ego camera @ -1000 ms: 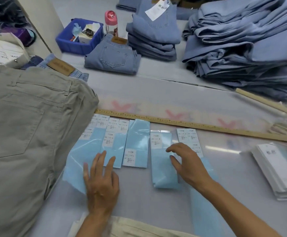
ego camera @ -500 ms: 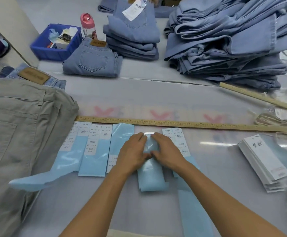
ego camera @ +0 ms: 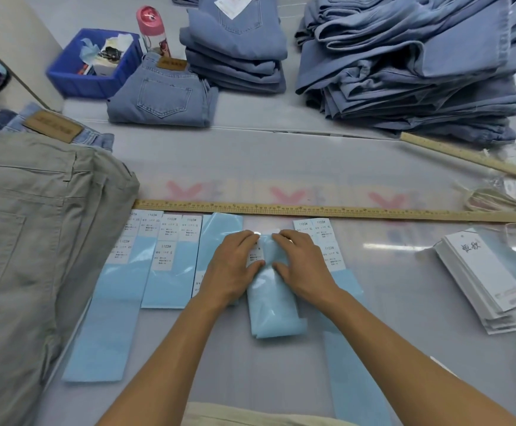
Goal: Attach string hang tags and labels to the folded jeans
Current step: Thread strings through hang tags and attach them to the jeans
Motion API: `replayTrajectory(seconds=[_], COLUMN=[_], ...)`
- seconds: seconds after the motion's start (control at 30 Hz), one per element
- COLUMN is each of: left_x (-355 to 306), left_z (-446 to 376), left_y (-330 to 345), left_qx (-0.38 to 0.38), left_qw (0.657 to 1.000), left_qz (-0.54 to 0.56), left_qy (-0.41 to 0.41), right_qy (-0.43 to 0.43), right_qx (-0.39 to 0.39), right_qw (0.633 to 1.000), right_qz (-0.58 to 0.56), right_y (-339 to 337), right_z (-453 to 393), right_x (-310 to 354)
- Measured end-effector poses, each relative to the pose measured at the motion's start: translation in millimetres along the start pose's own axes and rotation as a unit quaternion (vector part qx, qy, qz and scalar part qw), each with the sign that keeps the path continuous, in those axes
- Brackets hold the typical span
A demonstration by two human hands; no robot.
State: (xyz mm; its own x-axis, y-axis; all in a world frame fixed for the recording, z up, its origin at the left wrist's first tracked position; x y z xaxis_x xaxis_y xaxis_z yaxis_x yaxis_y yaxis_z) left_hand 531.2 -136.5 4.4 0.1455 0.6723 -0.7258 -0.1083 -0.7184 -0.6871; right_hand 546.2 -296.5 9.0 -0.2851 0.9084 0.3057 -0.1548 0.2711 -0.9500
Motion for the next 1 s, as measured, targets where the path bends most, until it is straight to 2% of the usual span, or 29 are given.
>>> replayTrajectory(seconds=[0.3,0.5,0.67,1.0], left_x=[0,-8,-15,-23], left_z=[6,6,1,0], left_y=[3,-1,-2,-4], left_qx=[-0.025,0.008,0.038,0.021], left_qw=[0.999,0.99,0.988,0.991], left_qz=[-0.03,-0.103,-0.118,-0.11], left_qy=[0.013,0.094,0.091,0.076], right_qy=[0.021,0.022,0.02,-0.001], right_qx=[-0.06,-0.037,-0.065,-0.133], right_qw=[0.997,0.997,0.995,0.988], right_qz=[-0.041,-0.068,-0.072,-0.078], right_y=[-2,10,10,2], right_z=[12,21,23,30], right_x=[9,9,8,17])
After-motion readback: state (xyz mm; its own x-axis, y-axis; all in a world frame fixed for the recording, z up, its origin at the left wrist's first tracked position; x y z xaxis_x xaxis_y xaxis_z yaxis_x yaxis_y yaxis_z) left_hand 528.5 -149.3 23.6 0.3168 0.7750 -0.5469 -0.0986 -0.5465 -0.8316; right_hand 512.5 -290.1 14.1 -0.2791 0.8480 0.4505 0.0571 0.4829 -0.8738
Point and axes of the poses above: each hand's wrist, its own z-axis away from the middle knuckle, its own y-axis out of the palm, x = y × z, the point moved 5 cm from there along -z, towards the middle knuckle, and after that the axes turned 9 degrees about z, right-handed, at the moved point
